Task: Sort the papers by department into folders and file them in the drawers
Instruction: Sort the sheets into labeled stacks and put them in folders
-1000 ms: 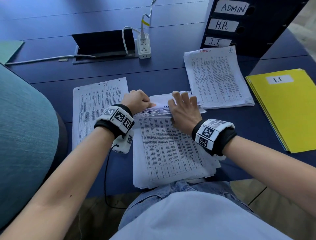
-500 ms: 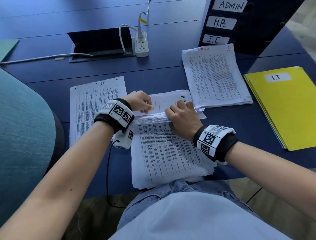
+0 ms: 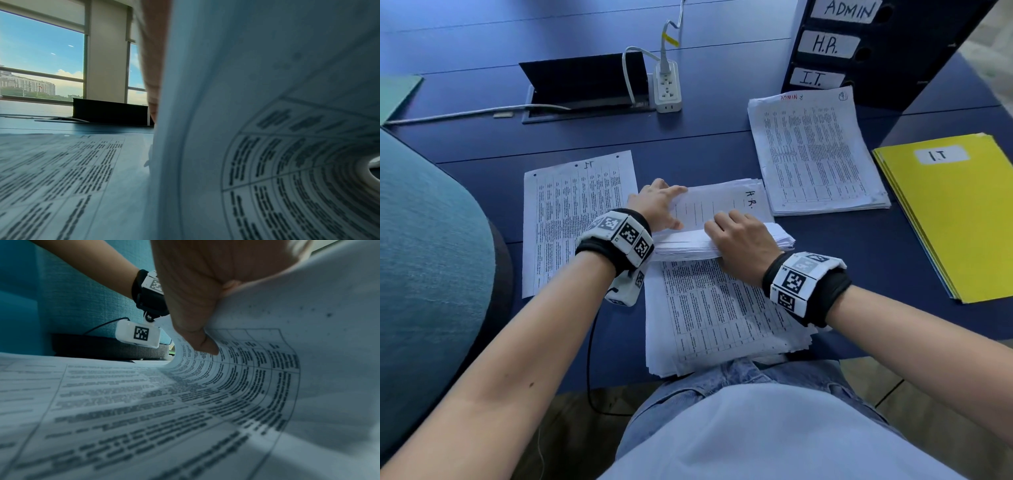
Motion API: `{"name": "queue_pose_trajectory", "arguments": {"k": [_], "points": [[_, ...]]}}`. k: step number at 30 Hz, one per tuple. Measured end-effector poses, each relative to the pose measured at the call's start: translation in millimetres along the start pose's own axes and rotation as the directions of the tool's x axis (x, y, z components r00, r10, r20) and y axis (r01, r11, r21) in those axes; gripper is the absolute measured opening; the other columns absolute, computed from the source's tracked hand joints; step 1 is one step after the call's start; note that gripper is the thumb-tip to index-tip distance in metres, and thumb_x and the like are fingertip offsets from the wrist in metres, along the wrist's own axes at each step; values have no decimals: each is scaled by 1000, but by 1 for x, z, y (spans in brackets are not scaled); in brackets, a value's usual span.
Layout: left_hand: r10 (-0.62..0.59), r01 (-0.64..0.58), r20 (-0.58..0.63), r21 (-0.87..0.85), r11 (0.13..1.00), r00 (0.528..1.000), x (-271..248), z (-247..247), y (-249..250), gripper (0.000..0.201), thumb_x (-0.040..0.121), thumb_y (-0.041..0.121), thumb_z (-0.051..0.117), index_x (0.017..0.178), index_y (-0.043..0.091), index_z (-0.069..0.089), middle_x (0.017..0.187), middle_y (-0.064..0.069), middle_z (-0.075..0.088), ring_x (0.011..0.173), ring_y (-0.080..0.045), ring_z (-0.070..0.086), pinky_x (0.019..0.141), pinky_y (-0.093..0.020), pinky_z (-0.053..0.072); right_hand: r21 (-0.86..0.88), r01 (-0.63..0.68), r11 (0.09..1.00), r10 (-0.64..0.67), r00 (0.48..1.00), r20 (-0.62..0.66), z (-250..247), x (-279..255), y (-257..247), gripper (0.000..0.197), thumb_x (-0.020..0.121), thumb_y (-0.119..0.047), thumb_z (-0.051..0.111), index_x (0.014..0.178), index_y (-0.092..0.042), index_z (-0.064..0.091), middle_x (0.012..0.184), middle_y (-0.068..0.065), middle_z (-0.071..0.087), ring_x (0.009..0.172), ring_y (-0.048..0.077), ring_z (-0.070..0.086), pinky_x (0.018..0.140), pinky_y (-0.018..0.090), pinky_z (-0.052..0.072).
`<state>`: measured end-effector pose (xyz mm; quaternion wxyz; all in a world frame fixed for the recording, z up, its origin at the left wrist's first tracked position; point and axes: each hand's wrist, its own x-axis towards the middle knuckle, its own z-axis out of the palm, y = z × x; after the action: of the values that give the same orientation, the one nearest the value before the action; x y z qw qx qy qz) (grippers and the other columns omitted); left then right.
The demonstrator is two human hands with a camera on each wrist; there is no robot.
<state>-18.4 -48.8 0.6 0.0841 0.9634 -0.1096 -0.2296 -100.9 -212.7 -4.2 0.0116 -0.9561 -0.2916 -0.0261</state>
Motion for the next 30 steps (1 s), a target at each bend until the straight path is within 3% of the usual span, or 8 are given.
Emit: {"name": "queue_pose_trajectory", "arguments": {"k": [7, 9, 12, 20, 22, 25, 28, 30], "points": [[56, -68, -239, -41, 997, 969, -4, -4, 5, 26, 91, 15, 48, 115, 17, 57, 106, -9, 65, 108, -29, 53, 94, -37, 34, 76, -123, 989, 125, 992, -22, 1, 7, 10, 45, 56, -7, 72, 98, -2, 57, 83, 12, 60, 71, 26, 55, 61, 31, 45], [85, -116, -260, -106, 988, 962, -5, -7, 2, 12, 88, 11, 52, 92, 10, 63, 88, -11, 63, 97, -33, 55, 84, -36, 43, 79, -202, 976, 193, 976, 104, -5, 11, 15, 68, 74, -12, 60, 135, 1, 34, 109, 13, 56, 97, 29, 50, 83, 36, 41], [102, -169, -315, -195, 966, 944, -7, -10, -1, 18, 85, 7, 58, 68, 13, 55, 66, -5, 50, 75, -28, 50, 69, -32, 42, 70, -262, 962, 250, 957, 148, -6, 16, 21, 86, 80, -16, 55, 147, -1, 2, 120, 12, 50, 105, 29, 44, 91, 38, 37], [91, -181, -307, -281, 942, 948, -8, -2, -4, 36, 83, 11, 65, 55, 2, 45, 49, 6, 38, 62, -21, 36, 57, -26, 29, -3, -222, 975, 221, 966, 133, 2, 13, 18, 84, 83, -18, 55, 147, -2, 4, 121, 12, 47, 108, 28, 41, 88, 38, 36], [93, -190, -303, -307, 933, 948, -7, -2, -4, 45, 81, 18, 69, 49, 12, 37, 50, 3, 37, 62, -22, 35, 58, -26, 28, -1, -227, 974, 226, 970, 90, 1, 11, 17, 77, 79, -16, 61, 144, -1, 23, 119, 13, 49, 107, 30, 44, 86, 40, 38], [66, -172, -278, -377, 910, 958, -8, -3, -3, 46, 78, 29, 71, 48, 18, 38, 49, 3, 35, 54, -16, 33, 53, -26, 27, -64, -227, 972, 219, 970, -108, 4, 9, 19, 53, 46, -9, 75, 97, -7, 62, 99, 13, 52, 90, 29, 46, 72, 37, 42], [39, -158, -250, -480, 863, 968, -9, -3, -1, 54, 82, 61, 51, 52, 18, 38, 51, 3, 35, 50, -12, 32, 52, -27, 26, -121, -184, 976, 159, 969, -190, 7, 8, 21, 51, 33, -11, 73, 83, -14, 63, 103, 10, 49, 92, 24, 41, 74, 35, 27], [-2, -134, -245, -535, 834, 969, -7, -2, -3, 85, 60, 92, 21, 67, 16, 57, 66, -1, 50, 61, -14, 43, 60, -27, 32, -81, -138, 987, 119, 971, -207, 11, 4, 18, 44, 41, -8, 74, 82, -12, 60, 86, 9, 61, 79, 25, 56, 77, 37, 34]]}}
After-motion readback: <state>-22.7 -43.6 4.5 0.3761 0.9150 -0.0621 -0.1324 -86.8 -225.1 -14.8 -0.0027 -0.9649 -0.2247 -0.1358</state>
